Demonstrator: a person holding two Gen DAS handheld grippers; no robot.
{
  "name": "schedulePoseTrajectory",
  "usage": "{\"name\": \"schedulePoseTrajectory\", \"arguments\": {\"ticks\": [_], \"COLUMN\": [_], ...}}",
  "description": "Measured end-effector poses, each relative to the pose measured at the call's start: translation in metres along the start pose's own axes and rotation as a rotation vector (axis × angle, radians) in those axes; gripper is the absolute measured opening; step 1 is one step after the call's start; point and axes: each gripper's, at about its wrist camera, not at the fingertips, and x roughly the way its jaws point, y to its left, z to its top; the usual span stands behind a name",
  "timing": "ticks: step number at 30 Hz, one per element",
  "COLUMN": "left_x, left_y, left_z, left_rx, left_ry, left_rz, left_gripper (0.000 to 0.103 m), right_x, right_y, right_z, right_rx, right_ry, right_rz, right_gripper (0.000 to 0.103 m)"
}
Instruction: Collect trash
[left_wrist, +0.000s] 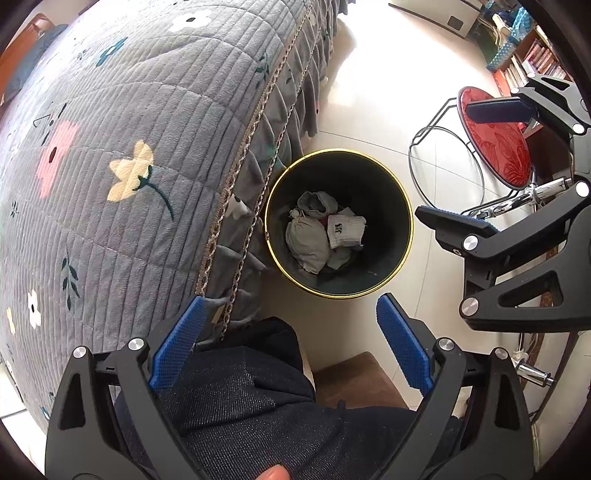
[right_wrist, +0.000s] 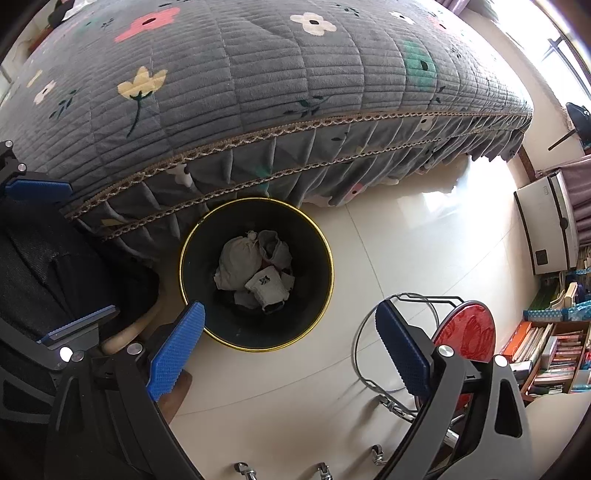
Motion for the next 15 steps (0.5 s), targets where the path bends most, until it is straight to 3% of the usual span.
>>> {"name": "schedulePoseTrajectory", "arguments": {"ticks": [15], "left_x": [-0.0020], "left_y": [-0.0021], "left_z": [-0.0001], "left_rx": [-0.009], "left_ry": [0.003], "left_rz": [0.000], "left_gripper": [0.094], "right_x": [0.0009], "right_y": [0.0024], "right_z": [-0.0008], "right_rx": [-0.013], "right_ry": [0.010], "right_rz": [-0.004], "right_gripper": [0.090]}}
